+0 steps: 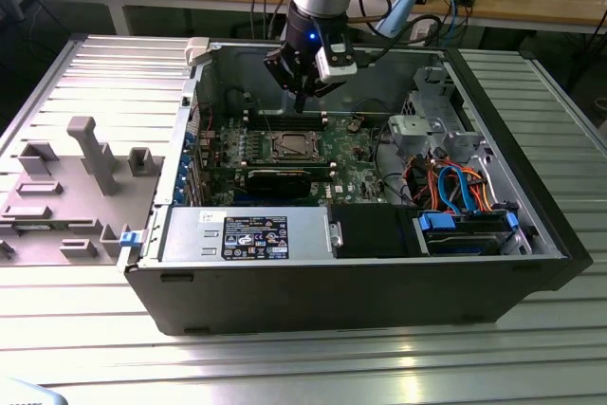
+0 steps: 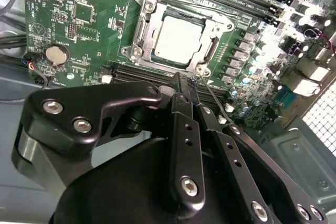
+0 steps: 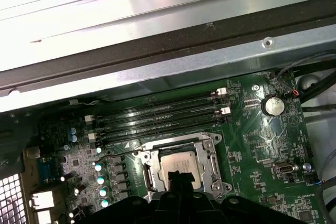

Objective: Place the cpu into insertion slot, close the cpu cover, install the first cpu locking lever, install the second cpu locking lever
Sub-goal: 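Install the first cpu locking lever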

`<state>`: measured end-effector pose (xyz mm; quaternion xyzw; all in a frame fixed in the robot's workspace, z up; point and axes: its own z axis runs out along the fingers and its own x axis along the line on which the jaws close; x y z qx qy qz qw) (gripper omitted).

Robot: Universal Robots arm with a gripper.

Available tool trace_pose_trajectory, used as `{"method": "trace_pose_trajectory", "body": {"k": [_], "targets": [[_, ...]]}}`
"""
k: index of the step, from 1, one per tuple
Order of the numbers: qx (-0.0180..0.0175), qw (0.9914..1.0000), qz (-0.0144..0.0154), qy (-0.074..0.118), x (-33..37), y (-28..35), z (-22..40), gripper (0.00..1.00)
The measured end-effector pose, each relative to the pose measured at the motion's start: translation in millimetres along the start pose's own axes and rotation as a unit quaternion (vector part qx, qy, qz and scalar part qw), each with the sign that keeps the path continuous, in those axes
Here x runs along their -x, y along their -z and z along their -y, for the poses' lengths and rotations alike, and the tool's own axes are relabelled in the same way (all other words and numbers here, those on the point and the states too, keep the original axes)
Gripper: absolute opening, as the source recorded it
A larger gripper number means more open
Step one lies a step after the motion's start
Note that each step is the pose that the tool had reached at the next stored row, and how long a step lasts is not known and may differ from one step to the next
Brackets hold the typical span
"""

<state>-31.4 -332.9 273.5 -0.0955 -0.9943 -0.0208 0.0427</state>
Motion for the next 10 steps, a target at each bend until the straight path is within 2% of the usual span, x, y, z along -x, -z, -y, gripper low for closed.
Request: {"method": "trace_pose_trajectory", "body": {"k": [10], "targets": [[-0.0024,0.99963,-0.0009,0.027,0.0,0.0,0.0,0.11]]}}
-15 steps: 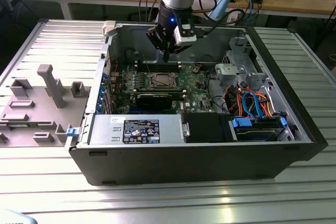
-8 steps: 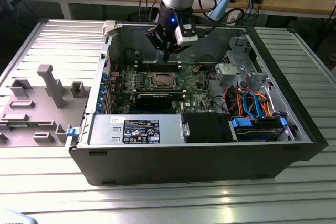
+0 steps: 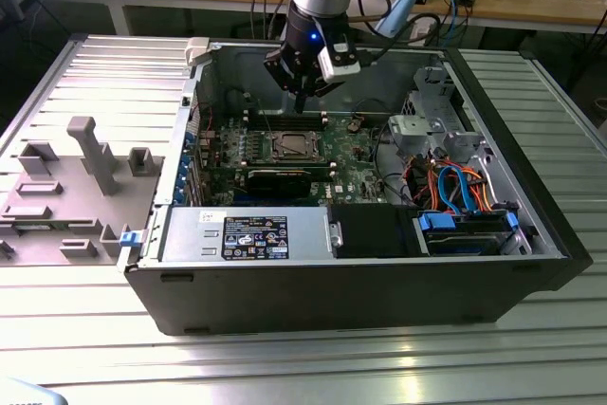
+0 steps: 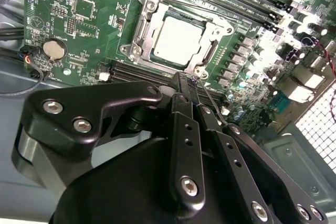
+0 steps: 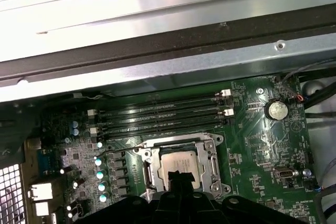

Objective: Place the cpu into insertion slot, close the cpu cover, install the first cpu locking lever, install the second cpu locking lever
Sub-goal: 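Install the first cpu locking lever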

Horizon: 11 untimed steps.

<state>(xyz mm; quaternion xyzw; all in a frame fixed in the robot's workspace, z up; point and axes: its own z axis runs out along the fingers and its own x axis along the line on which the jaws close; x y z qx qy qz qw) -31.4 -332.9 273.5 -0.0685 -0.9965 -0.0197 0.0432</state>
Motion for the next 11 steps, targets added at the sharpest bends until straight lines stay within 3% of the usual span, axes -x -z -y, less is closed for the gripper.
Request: {"method": "trace_pose_trajectory", "body": {"k": [7,11], "targets": [[-0.0021,0.99971,-0.0008,0.024,0.0,0.0,0.0,0.11],[-0.0039,0.99902,-0.0015,0.044,0.0,0.0,0.0,0.11]]}}
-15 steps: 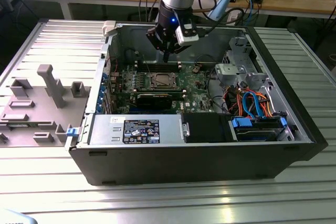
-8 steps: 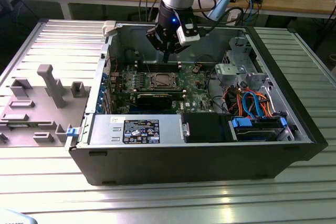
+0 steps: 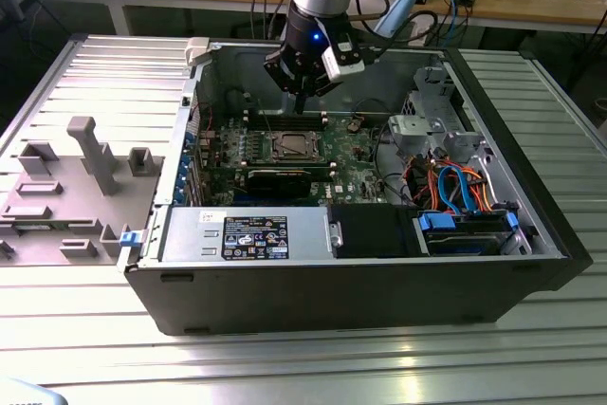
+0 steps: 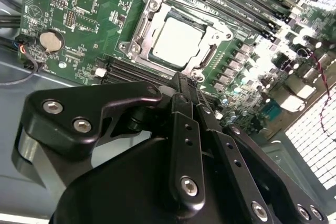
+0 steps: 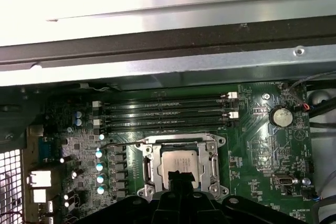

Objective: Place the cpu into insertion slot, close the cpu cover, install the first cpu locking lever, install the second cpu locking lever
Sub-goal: 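Install the first cpu locking lever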

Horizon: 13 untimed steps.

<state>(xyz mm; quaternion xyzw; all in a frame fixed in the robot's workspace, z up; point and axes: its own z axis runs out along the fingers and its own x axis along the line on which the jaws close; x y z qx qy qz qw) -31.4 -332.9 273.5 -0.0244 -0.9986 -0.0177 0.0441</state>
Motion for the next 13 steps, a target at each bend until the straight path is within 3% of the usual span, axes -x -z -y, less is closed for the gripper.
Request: {"method": "trace_pose_trajectory", "body": {"k": [3,4,6,13], "targets": [[-0.0019,0.9999,-0.0004,0.014,0.0,-0.1,-0.1,0.11],[-0.0039,0.99984,-0.0005,0.017,0.0,0.0,-0.1,0.11],[-0.0117,0.99967,-0.0004,0.023,0.0,0.0,0.0,0.11],[-0.012,0.99964,-0.0002,0.024,0.0,0.0,0.0,0.11]]}}
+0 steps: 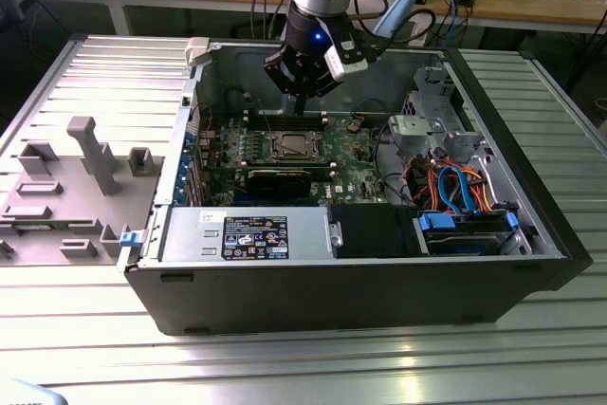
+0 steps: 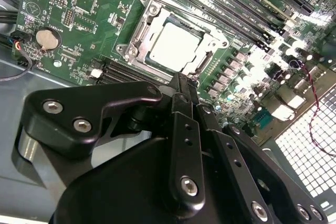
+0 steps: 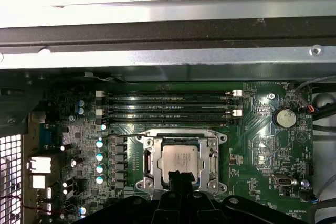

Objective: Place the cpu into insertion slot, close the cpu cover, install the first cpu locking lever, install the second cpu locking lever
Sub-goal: 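Install the first cpu locking lever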

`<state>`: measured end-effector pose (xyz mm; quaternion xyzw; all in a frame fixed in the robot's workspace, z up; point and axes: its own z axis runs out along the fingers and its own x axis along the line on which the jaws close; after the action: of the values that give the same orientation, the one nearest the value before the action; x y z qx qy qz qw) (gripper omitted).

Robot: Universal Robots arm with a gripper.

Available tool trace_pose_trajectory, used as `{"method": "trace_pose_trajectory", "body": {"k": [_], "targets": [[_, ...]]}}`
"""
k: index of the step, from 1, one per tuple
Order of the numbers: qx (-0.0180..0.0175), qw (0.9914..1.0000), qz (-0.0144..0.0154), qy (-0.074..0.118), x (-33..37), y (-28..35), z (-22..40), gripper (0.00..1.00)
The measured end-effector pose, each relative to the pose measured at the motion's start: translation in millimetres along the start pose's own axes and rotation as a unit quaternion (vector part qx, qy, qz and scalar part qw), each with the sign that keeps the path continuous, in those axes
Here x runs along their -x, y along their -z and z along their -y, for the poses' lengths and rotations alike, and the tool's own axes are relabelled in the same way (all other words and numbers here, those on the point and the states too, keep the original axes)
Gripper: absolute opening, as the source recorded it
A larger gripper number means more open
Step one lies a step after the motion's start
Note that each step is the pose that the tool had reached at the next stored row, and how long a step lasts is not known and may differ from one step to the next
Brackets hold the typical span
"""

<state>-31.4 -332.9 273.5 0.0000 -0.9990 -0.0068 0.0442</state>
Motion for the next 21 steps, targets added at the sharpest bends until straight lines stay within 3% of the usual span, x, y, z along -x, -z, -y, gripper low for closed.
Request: {"method": "trace_pose_trajectory", "body": {"k": [5,6,11,21], "targets": [[-0.0019,0.99934,0.0361,0.0,0.0,-0.8,0.0,0.11],[-0.0018,0.99928,0.038,0.0,0.0,-0.9,0.0,0.11],[-0.0018,0.99921,0.0396,0.0,0.0,-0.9,0.0,0.11],[-0.0019,0.99921,0.0397,0.0,-7.4,-1.5,-0.8,0.11]]}}
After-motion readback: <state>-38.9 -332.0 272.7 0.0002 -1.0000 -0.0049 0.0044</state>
